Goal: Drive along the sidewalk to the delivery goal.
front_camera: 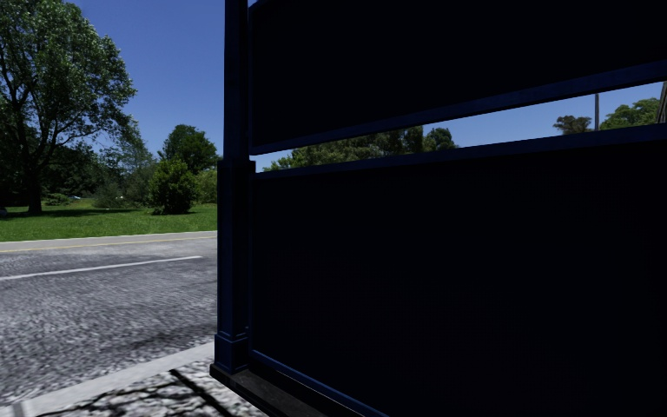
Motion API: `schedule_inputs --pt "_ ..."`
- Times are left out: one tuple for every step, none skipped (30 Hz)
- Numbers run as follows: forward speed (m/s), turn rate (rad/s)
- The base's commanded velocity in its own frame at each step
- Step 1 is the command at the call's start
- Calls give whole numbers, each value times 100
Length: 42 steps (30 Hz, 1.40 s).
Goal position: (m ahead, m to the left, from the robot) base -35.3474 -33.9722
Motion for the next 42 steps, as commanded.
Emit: schedule_inputs --pt "0 0" --pt "0 0" --pt "0 0" --pt "0 0" --pt "0 0" --pt "0 0" --pt "0 0" --pt "0 0" --pt "0 0" --pt "0 -32" --pt "0 -57" --pt "0 0" --pt "0 0" --pt "0 0" --pt "0 0" --pt "0 0" --pt "0 0" --pt "0 0" --pt "0 0" --pt "0 0" --pt "0 0" --pt "0 0" --pt "0 0" --pt "0 0" --pt "0 0" --pt "0 0" --pt "0 0" --pt "0 0" --pt "0 0" --pt "0 0" --pt "0 0" --pt "0 0" --pt "0 0" --pt "0 0" --pt "0 0" --pt "0 0" --pt "0 0" --pt "0 0" --pt "0 0" --pt "0 0" --pt "0 0" --pt "0 0"
